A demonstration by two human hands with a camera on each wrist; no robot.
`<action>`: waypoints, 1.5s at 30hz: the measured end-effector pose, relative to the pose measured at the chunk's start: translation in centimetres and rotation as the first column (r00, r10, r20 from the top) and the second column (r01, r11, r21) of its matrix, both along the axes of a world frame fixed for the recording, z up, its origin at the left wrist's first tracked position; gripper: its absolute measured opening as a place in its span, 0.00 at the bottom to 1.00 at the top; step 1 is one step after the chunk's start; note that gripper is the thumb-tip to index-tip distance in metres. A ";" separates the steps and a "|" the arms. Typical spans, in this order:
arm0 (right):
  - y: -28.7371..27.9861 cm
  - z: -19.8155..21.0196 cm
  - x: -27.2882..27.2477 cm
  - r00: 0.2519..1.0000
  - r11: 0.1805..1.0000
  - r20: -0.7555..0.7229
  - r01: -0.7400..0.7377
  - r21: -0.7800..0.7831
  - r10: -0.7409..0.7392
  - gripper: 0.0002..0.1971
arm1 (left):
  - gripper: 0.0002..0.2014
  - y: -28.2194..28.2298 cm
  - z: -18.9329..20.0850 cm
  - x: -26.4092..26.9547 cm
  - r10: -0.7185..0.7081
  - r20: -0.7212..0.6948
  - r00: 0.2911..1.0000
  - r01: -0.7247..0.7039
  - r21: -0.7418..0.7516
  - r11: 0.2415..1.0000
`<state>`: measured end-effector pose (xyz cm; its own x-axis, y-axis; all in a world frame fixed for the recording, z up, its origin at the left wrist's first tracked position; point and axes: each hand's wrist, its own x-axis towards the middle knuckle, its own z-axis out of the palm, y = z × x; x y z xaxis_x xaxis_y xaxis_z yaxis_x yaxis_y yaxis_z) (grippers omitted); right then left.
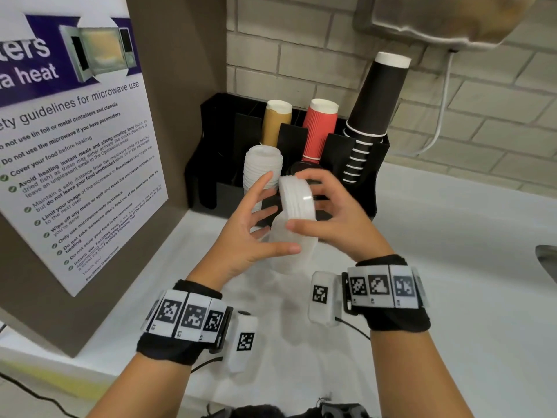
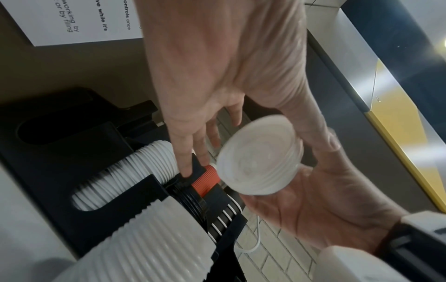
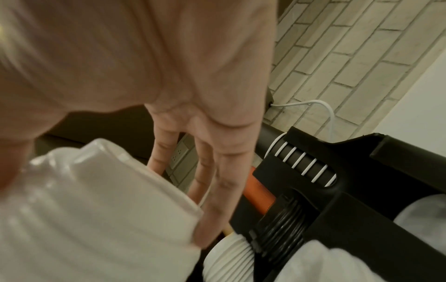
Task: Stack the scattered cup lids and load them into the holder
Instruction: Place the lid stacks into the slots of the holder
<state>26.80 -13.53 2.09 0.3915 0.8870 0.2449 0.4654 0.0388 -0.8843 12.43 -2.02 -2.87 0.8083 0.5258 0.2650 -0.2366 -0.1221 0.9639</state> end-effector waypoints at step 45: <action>3.9 -6.1 12.2 0.500 0.596 0.850 0.636 -0.491 0.166 0.25 | 0.16 2.3 -0.9 -0.6 0.244 -0.074 0.967 -0.242 0.037 0.970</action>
